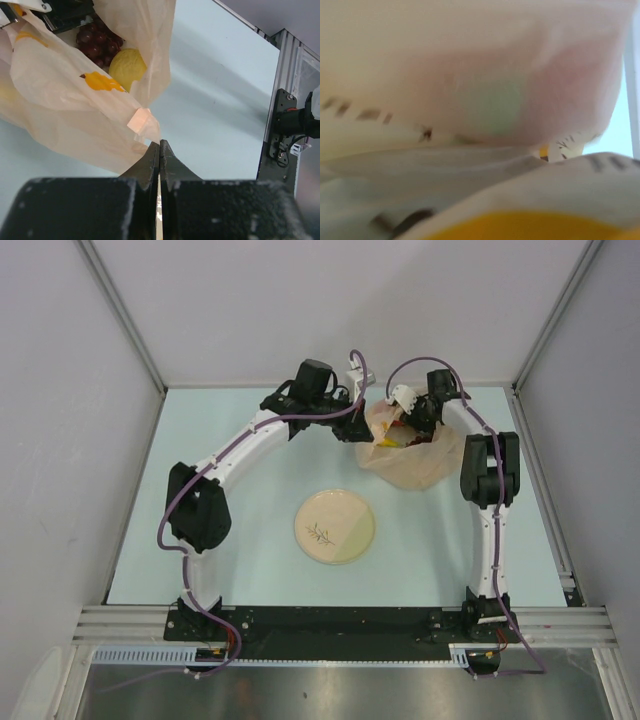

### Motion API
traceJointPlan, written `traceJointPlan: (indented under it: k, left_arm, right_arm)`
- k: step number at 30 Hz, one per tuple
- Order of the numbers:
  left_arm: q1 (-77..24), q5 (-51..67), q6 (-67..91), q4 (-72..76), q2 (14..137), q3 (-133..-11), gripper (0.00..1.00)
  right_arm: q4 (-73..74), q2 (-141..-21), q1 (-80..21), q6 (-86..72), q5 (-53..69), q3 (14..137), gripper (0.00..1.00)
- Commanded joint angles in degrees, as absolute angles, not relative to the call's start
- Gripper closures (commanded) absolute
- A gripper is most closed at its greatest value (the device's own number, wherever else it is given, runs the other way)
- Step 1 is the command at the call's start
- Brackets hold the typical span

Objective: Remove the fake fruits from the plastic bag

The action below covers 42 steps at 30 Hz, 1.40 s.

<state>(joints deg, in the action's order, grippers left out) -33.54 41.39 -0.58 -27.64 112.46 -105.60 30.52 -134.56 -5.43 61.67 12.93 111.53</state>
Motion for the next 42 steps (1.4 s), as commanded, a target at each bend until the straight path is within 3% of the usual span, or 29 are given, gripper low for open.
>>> traceJointPlan:
  k: [1, 3, 7, 10, 19, 23, 31, 37, 41, 42]
  left_arm:
    - [-34.19, 40.96, -2.46, -27.95, 111.45, -106.35, 1.0]
    - [-34.45, 40.7, -2.72, -27.95, 111.27, -106.0, 1.0]
    - [-34.98, 40.52, -3.08, -28.12, 111.09, -105.99, 1.0]
    - [-35.07, 40.52, -3.08, -27.86, 111.09, -106.43, 1.0]
    - [-35.16, 40.87, -1.67, -26.55, 111.97, -108.02, 1.0]
    - [-35.16, 41.13, -0.36, -25.84, 111.89, -108.28, 1.0]
    - [-35.07, 41.05, 2.81, -23.99, 111.53, -112.84, 1.0]
    - [-34.19, 39.9, 3.16, -19.79, 109.96, -114.88, 1.0]
    - [-34.1, 38.76, 2.55, -17.14, 109.68, -113.99, 1.0]
    - [-34.1, 39.02, 2.64, -17.66, 110.82, -114.34, 1.0]
  right_arm:
    - [25.67, -137.46, -5.36, 61.87, 12.83, 115.22, 0.51]
    - [24.96, -137.64, -5.36, 62.4, 13.09, 115.22, 0.57]
    - [25.23, -134.92, -5.36, 62.4, 14.76, 113.56, 0.93]
    - [24.79, -129.04, -5.45, 60.74, 16.78, 109.7, 1.0]
    - [26.98, -106.29, -9.14, 57.13, 20.39, 93.0, 1.0]
    - [29.09, -101.96, -10.9, 56.61, 19.6, 89.13, 1.0]
    - [23.65, -106.78, -10.99, 55.11, 12.58, 88.68, 0.98]
    - [24.42, -116.27, -7.39, 56.16, 12.13, 97.63, 0.96]
    - [25.57, -121.19, -6.07, 58.26, 14.05, 103.52, 0.8]
    - [25.58, -122.07, -5.89, 58.79, 14.15, 104.84, 0.66]
